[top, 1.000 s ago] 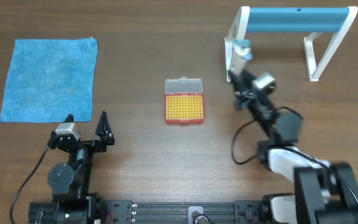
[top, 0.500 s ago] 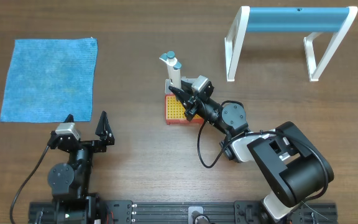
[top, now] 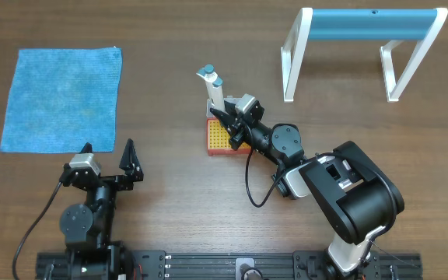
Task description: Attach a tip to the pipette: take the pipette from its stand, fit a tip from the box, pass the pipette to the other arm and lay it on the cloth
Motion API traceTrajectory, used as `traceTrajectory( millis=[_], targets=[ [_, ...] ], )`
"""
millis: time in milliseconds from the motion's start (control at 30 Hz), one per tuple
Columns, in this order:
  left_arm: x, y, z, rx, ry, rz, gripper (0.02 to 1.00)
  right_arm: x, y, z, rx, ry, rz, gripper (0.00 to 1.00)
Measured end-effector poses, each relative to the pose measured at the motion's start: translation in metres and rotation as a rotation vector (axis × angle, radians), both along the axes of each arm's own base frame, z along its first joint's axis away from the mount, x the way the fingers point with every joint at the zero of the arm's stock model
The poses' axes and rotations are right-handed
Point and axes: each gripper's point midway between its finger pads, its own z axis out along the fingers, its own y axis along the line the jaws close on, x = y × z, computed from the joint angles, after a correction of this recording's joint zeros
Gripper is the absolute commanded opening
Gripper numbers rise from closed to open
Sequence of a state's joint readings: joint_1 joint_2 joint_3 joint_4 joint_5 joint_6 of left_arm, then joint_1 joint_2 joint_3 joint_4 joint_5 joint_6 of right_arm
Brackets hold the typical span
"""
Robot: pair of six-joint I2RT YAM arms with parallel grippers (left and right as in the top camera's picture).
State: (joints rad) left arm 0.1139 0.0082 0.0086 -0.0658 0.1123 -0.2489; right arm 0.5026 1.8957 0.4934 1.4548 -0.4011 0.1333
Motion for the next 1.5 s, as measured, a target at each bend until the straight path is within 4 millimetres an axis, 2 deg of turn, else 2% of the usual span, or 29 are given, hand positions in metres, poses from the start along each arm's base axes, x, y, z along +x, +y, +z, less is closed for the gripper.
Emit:
traceTrajectory(
  millis=[800, 1367, 1500],
  targets=[
    [0.000, 0.000, 0.000, 0.000, 0.000, 0.000, 0.996, -0.004, 0.003, -0.002, -0.003, 0.004, 0.027, 0.080],
    [0.000, 0.000, 0.000, 0.000, 0.000, 0.000, 0.996, -0.008, 0.002, -0.016, -0.013, 0.001, 0.030, 0.080],
    [0.000, 0.000, 0.000, 0.000, 0.000, 0.000, 0.996, -0.009, 0.003, -0.014, -0.018, -0.008, 0.039, 0.080]
  ],
)
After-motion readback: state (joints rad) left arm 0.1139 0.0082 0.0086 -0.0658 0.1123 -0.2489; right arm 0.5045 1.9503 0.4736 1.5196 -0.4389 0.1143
